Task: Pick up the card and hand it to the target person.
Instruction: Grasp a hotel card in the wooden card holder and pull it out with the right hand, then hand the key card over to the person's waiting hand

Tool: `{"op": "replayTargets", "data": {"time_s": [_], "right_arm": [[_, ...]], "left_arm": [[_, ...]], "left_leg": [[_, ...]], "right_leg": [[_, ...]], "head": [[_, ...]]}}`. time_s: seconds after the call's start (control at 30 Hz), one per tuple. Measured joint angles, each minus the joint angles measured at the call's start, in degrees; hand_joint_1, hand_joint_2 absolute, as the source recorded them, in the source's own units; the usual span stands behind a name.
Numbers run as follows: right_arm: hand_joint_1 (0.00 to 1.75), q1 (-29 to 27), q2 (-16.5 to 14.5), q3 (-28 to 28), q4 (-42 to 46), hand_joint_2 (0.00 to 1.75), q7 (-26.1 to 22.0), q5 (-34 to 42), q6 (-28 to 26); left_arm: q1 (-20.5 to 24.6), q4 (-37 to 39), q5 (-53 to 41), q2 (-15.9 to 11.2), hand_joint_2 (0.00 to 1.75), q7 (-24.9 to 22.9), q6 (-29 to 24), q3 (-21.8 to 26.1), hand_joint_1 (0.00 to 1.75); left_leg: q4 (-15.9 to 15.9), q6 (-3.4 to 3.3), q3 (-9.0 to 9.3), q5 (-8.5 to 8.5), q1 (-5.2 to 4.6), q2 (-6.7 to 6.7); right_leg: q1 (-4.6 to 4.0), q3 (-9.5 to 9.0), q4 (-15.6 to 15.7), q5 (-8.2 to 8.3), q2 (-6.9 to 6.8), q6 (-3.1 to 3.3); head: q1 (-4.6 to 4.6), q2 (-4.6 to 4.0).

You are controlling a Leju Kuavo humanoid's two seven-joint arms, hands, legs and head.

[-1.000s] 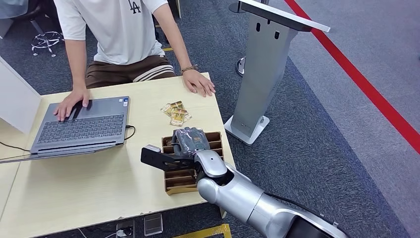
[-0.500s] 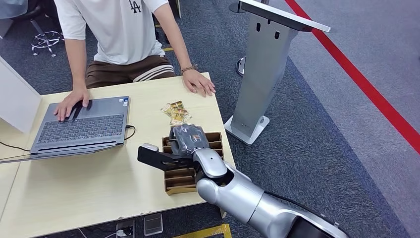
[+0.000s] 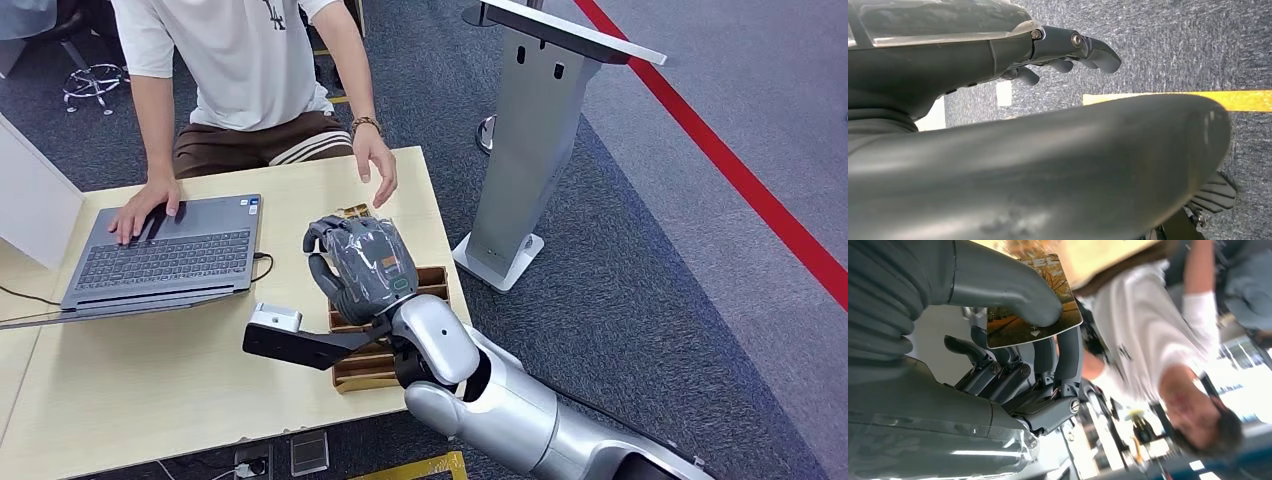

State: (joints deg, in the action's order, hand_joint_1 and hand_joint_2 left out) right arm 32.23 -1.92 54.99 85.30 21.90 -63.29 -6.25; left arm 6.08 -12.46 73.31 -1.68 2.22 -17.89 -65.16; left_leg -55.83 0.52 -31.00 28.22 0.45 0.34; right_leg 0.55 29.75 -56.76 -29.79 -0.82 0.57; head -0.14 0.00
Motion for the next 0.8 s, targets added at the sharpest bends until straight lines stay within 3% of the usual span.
{"op": "replayTargets", "data": {"time_s": [0.13, 0.27, 0.43, 0.8], "right_arm": [[1.75, -0.31, 0.49, 0.05, 0.84, 1.75, -5.34, -1.95, -7.34], [1.75, -0.51, 0.77, 0.03, -0.21, 1.75, -10.97, -3.79, -18.00], [1.75, -0.71, 0.79, -0.02, -3.34, 1.75, -15.26, -5.98, -29.28], [1.75, -4.11, -1.66, -5.41, -7.56, 1.75, -27.18, -11.13, -30.40]], "left_arm": [[0.02, 0.00, -0.29, 0.00, 0.00, 0.36, 0.22, 0.00, 0.00], [0.02, 0.00, -0.61, 0.00, 0.00, 0.42, 0.03, 0.00, 0.00], [0.05, 0.00, -0.68, 0.00, 0.00, -0.09, -0.73, 0.00, 0.00], [0.05, 0.00, -1.31, 0.02, 0.00, -1.39, -1.71, -0.02, 0.00]], "left_leg": [[0.00, 0.00, 0.00, 0.00, 0.00, 0.00], [0.00, 0.00, -0.01, 0.00, 0.00, -0.01], [0.00, 0.00, -0.01, 0.00, 0.00, -0.01], [0.00, 0.00, -0.03, 0.00, 0.00, -0.01]], "right_leg": [[0.00, -0.01, 0.00, 0.00, 0.00, 0.00], [0.00, -0.01, 0.00, 0.00, 0.00, 0.00], [0.00, -0.01, 0.00, 0.00, 0.00, 0.00], [0.00, 0.00, 0.00, 0.00, -0.01, 0.00]], "head": [[0.00, 0.00], [0.02, 0.00], [0.00, 0.00], [0.02, 0.00]]}}
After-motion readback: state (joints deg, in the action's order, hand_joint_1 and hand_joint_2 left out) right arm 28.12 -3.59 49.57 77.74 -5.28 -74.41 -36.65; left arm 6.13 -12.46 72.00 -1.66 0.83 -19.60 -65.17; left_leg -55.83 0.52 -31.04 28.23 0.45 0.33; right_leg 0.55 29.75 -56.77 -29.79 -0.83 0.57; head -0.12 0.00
